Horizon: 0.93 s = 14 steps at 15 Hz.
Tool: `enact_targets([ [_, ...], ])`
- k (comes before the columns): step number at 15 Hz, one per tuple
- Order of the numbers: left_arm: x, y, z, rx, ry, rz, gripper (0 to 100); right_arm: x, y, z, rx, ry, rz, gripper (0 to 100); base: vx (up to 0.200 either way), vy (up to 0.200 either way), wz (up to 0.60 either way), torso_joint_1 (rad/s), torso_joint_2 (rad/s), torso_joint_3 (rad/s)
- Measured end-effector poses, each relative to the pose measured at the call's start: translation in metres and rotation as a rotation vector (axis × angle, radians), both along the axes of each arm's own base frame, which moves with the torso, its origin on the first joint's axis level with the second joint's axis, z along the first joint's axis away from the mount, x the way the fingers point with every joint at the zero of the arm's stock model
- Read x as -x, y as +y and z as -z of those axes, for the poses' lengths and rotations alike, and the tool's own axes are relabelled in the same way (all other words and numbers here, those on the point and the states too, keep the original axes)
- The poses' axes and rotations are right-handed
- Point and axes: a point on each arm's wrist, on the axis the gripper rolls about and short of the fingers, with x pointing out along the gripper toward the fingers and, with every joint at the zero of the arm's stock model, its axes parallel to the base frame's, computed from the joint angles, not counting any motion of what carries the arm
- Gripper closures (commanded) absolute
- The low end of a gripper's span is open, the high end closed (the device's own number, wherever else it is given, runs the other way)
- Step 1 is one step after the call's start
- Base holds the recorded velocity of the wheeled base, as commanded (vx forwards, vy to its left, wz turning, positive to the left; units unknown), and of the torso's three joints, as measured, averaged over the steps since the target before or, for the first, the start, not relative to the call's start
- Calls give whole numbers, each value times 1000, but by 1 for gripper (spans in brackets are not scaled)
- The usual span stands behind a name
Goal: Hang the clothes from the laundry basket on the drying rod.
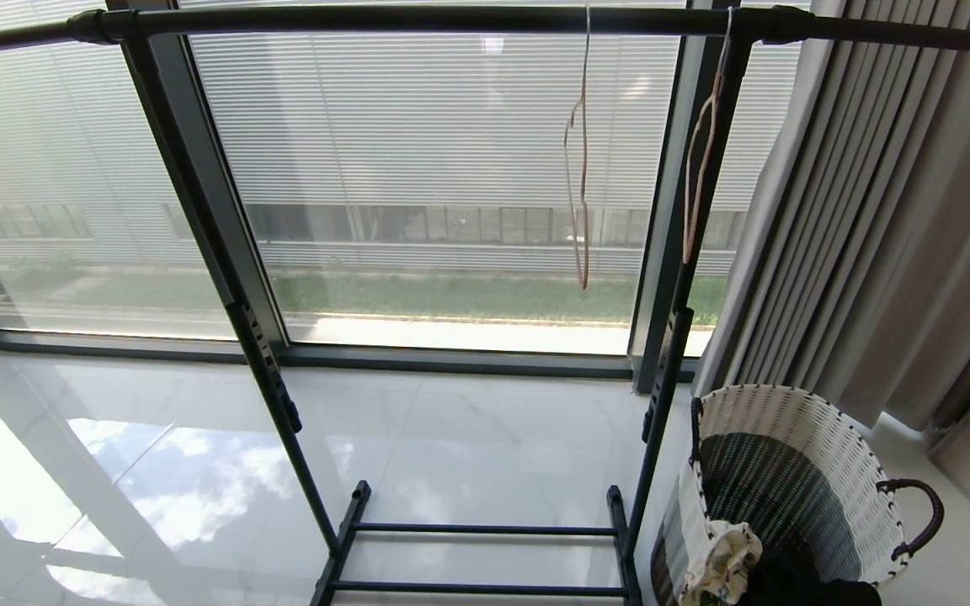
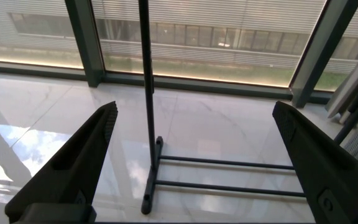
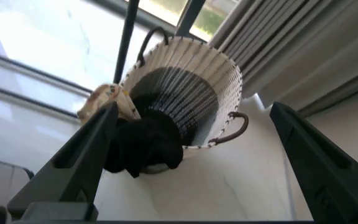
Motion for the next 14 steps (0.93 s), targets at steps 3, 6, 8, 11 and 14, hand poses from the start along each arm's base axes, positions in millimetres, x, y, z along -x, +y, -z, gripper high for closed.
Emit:
enact_targets([
  [3,0,0,0,1,0,0,0,-66,3,-4,188,236,-54,0,0,0,0,0,0,0],
  [6,0,0,0,1,0,0,0,-137,6,24,287,396,-110,0,0,0,0,0,0,0],
  [8,0,0,0,1,0,0,0,-170,8,55,333,479,-148,0,0,0,0,0,0,0],
  [11,0,0,0,1,0,0,0,-201,12,98,367,547,-199,0,0,0,0,0,0,0],
  [14,0,0,0,1,0,0,0,-209,16,128,379,620,-304,0,0,0,0,0,0,0],
])
